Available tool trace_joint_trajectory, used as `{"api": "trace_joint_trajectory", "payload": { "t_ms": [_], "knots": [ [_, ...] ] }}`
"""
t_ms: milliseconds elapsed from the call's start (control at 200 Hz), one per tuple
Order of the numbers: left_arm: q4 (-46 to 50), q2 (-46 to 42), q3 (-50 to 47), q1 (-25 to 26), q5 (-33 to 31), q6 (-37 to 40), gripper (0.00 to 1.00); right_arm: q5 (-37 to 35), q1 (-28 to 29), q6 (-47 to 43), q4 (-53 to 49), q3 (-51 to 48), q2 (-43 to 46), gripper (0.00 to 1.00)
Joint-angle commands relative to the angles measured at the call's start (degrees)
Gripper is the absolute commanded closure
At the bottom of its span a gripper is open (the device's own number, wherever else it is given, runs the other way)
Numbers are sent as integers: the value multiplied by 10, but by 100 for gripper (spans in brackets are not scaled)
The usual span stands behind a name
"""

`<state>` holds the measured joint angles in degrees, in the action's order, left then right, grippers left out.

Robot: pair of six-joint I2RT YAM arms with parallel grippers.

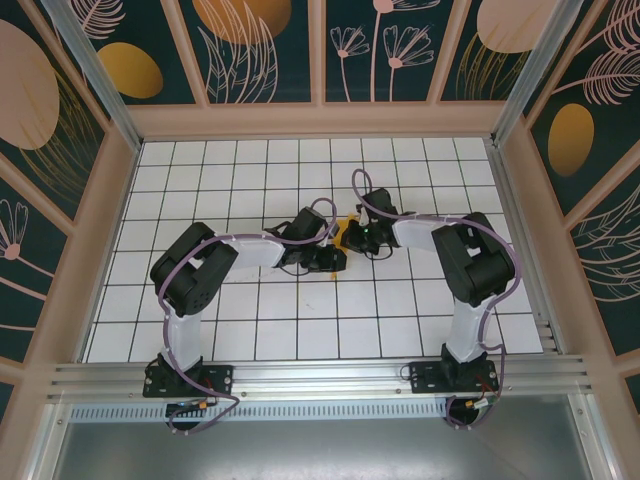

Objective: Fold a paper plane with a square sheet of paper (fold left side to right side)
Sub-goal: Fold the wing for the fifth time at the center of the table.

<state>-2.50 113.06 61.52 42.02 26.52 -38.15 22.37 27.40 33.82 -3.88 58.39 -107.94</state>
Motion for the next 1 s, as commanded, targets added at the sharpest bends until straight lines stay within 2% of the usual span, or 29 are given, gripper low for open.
{"api": "trace_joint_trajectory", "payload": {
  "t_ms": [0,375,991],
  "knots": [
    [61,52,-25,6,-47,4,71,-67,-1,-32,-34,17,-21,100],
    [62,55,-24,6,-46,3,72,-71,-28,-57,-30,44,-27,100],
    [58,53,-29,7,-46,4,72,-67,-99,-98,-46,120,-89,100]
  ]
}}
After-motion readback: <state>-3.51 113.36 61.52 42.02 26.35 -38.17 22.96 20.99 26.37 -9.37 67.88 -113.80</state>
